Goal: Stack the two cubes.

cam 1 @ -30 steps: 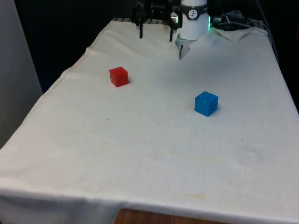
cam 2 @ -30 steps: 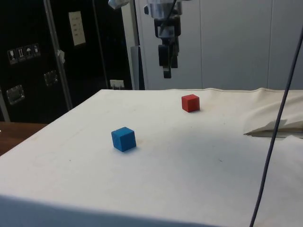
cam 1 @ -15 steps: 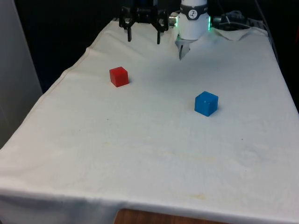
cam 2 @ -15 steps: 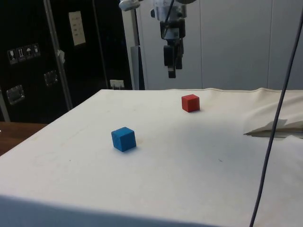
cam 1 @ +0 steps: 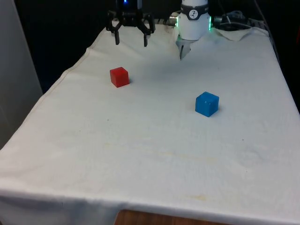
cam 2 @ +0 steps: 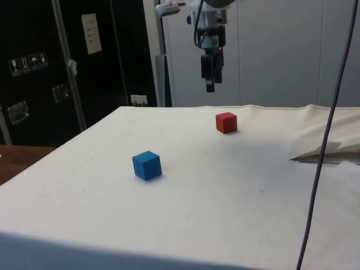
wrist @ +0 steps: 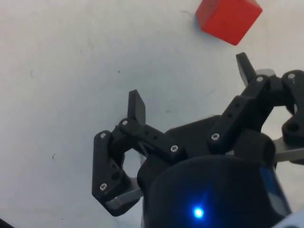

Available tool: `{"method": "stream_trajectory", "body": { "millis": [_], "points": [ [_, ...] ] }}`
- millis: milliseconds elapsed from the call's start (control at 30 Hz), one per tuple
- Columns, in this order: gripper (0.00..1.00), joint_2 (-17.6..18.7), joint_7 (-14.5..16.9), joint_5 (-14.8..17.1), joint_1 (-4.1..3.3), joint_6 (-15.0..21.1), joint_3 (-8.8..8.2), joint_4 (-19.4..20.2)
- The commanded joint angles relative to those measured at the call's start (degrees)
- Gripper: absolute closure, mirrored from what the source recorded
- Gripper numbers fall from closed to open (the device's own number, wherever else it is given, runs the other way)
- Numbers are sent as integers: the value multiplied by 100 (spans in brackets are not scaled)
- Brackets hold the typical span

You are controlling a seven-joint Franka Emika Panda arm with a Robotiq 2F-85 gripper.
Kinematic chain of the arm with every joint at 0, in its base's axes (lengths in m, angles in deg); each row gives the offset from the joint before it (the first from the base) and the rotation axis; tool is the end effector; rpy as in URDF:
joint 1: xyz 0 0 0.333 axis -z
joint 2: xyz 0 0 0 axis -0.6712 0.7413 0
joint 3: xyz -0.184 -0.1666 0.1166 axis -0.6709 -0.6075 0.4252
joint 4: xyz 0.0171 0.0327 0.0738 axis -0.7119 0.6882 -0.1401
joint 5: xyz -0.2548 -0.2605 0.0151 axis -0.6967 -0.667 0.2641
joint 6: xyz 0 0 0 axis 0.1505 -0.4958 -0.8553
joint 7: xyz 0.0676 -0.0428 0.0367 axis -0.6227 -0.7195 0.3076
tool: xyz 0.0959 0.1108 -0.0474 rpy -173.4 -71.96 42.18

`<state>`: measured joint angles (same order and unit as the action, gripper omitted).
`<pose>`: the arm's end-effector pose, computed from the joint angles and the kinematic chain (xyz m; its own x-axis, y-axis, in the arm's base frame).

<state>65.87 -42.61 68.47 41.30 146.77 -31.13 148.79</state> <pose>0.4377 -0.1732 0.2357 1.0000 -0.0051 0.0084 -0.0054 -0.9992 0.0385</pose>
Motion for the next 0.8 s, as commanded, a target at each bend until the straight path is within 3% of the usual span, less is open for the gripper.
{"method": "stream_trajectory", "body": {
  "millis": [0,67,300,400,767],
  "points": [
    [0,40,115,115,23,40,-17,-17],
    [0,63,80,52,6,0,-63,-40],
    [0,321,235,275,34,57,-206,-178],
    [0,350,166,218,17,17,-235,-201],
    [0,653,17,470,46,103,-298,-309]
  ]
}}
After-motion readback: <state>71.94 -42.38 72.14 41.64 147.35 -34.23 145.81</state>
